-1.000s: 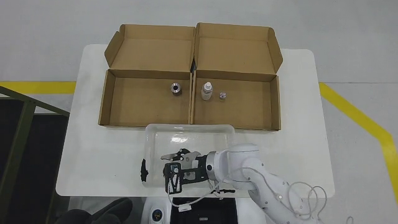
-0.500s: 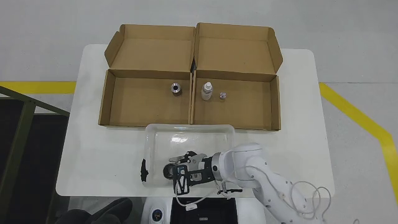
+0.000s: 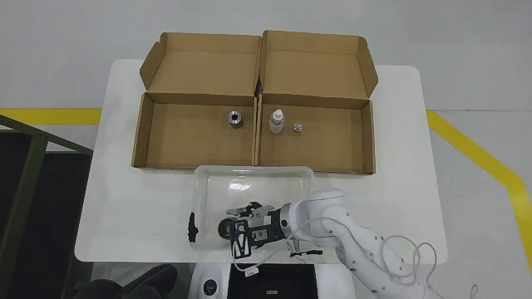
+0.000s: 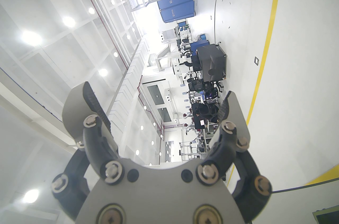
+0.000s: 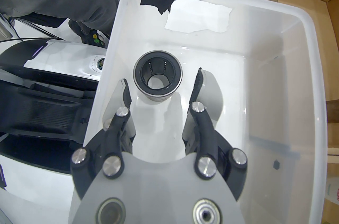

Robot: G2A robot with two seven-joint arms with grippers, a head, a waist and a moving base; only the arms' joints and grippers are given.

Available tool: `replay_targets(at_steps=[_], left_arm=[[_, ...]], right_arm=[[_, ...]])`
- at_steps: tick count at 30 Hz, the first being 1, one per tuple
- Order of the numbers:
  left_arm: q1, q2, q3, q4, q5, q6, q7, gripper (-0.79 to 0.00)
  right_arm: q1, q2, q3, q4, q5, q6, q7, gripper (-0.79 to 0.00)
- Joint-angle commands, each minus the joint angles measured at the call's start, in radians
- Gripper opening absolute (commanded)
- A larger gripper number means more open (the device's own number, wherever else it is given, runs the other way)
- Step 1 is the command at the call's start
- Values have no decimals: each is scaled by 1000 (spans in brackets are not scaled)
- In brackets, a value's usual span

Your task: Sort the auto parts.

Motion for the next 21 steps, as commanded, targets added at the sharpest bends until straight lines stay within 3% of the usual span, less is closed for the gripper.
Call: replay_targets(at_steps=[1, 13, 18, 21], left_arm=[[0, 0, 0, 0, 0, 0, 0, 0], [0, 0, 0, 0, 0, 0, 0, 0], [0, 0, 0, 0, 0, 0, 0, 0], [0, 0, 0, 0, 0, 0, 0, 0]], right_arm=[[14, -3, -15, 16, -1, 7, -5, -271], [85, -20, -92, 99, 10, 48, -22, -292], [109, -28, -119, 123, 20, 62, -25, -265], [124, -33, -132, 140, 26, 69, -29, -302]])
